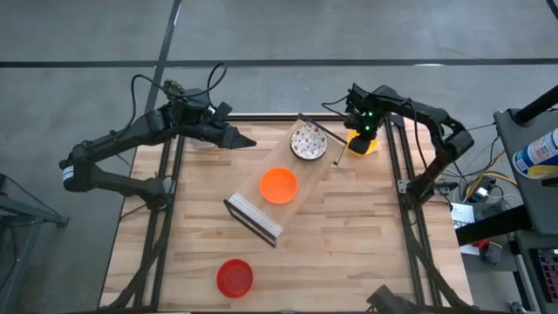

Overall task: Pick & Place Mini bowls
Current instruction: Stack the yellow bowl on the top of the orange bowl on the shelf

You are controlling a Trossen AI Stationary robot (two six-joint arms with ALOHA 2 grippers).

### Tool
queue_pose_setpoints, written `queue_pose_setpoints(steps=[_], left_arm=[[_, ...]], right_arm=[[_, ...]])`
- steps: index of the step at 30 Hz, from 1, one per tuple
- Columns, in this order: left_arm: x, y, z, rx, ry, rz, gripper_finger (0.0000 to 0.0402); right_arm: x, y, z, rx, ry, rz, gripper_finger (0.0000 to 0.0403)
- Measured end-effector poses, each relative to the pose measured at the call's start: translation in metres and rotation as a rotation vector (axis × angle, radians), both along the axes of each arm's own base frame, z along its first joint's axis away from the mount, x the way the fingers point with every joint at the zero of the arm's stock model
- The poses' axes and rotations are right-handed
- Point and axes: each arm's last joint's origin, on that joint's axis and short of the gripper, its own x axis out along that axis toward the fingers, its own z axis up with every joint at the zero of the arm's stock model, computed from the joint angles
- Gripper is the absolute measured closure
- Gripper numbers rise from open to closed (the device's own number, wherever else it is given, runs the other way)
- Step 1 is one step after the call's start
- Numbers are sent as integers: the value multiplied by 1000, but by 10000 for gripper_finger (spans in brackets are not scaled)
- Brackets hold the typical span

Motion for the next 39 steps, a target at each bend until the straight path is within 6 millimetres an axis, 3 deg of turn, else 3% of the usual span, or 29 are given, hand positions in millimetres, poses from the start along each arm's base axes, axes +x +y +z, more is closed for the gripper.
queue_pose_setpoints(steps=[8, 25, 30, 39], left_arm=[[0, 0, 0, -3, 0, 1, 197], [0, 0, 0, -19, 1, 7, 197], [0, 0, 0, -22, 1, 8, 197], [0, 0, 0, -23, 1, 9, 197]], right_arm=[[7, -3, -6, -67, -52, -12, 325], [-5, 14, -39, -2, 32, 42, 314], [-4, 14, -38, -11, 33, 49, 325], [2, 4, -19, -129, 23, 106, 337]])
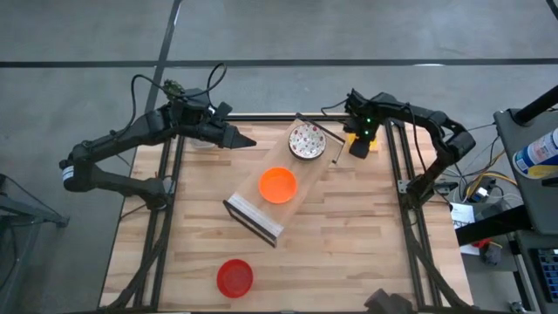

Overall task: Pick & Place Mini bowls
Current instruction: Stack the yellow bowl on the top of the orange bowl on the shelf

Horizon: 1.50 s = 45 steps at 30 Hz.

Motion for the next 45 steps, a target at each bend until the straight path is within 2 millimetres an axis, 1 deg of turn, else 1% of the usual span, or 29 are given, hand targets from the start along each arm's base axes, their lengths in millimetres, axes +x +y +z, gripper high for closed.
queue_pose_setpoints(steps=[3, 7, 17, 24, 29, 33, 36, 40, 45], left_arm=[[0, 0, 0, 0, 0, 0, 197], [0, 0, 0, -1, 0, 0, 197], [0, 0, 0, 0, 0, 0, 197], [0, 0, 0, 3, 1, 7, 197], [0, 0, 0, 3, 2, 9, 197], [0, 0, 0, 3, 2, 9, 197], [0, 0, 0, 3, 2, 9, 197], [0, 0, 0, 3, 1, 9, 197], [0, 0, 0, 5, 2, 14, 197]], right_arm=[[0, 0, -1, -4, 3, 19, 332], [-3, 4, -7, 15, 17, 22, 317], [-1, 1, -8, -15, -6, -4, 250], [-4, 3, -13, -18, 24, 17, 243], [-7, 5, -20, -40, 73, 8, 258], [-8, 6, -25, -51, 77, 6, 280], [-9, 7, -27, -56, 82, -4, 311], [-10, 7, -28, -56, 89, -14, 378], [-11, 10, -23, -30, 119, -53, 392]])
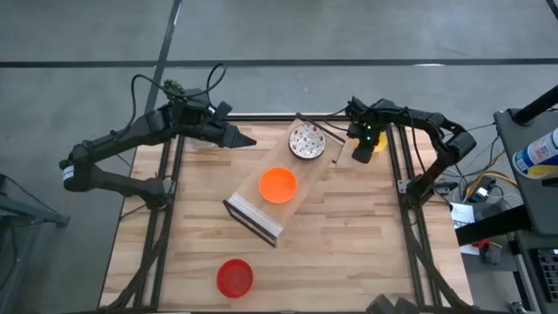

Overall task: Pick & Place Mini bowls
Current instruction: Stack the yellow bowl on the top of the orange bowl on the shelf

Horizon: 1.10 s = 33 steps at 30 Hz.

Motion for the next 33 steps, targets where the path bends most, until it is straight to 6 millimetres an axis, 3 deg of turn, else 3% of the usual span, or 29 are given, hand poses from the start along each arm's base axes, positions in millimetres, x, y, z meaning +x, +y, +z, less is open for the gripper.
queue_pose_setpoints(steps=[4, 12, 18, 24, 29, 33], left_arm=[[0, 0, 0, 0, 0, 1, 197], [0, 0, 0, 3, 1, 1, 197], [0, 0, 0, 13, 0, -2, 197], [0, 0, 0, 25, 1, -6, 197], [0, 0, 0, 36, 1, -10, 197], [0, 0, 0, 50, 0, -15, 197]], right_arm=[[-1, 7, 18, 16, 11, 12, 394], [-1, 27, 79, -67, -59, 40, 394], [0, 61, 120, -108, -101, 175, 394], [3, 94, 158, -173, -188, 205, 394], [18, 123, 186, -201, -308, 225, 394], [33, 150, 202, -198, -374, 338, 394]])
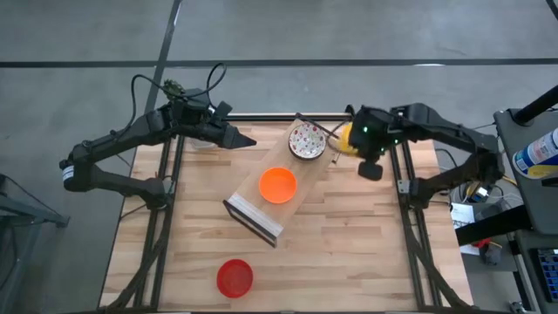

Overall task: Pick & Place Mini bowls
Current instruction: Stack the yellow bowl on the top of the orange bowl on the shelf

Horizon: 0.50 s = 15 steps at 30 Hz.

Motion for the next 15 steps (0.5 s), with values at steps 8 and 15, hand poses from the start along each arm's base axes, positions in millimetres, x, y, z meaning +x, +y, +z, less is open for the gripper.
queue_pose_setpoints(steps=[8, 15], left_arm=[[0, 0, -1, -1, 7, -1, 197], [-1, 0, -1, -4, 14, -1, 197]], right_arm=[[42, 51, 22, -65, -42, 271, 394], [88, 82, 33, -122, -50, 515, 394]])
